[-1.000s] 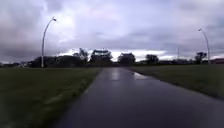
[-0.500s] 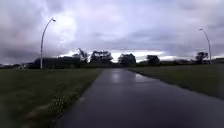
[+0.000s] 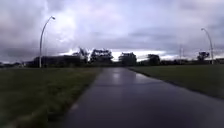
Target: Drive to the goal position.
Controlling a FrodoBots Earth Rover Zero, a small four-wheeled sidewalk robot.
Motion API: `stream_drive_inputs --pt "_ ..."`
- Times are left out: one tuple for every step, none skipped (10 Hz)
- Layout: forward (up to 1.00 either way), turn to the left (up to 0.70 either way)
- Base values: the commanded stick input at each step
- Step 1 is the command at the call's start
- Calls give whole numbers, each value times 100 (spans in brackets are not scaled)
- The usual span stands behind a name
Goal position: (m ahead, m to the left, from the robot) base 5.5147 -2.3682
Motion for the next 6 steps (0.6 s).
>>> stream_drive_inputs --pt "70 0" --pt "70 0" --pt "70 0" --pt "70 0" --pt "70 0" --pt "70 0"
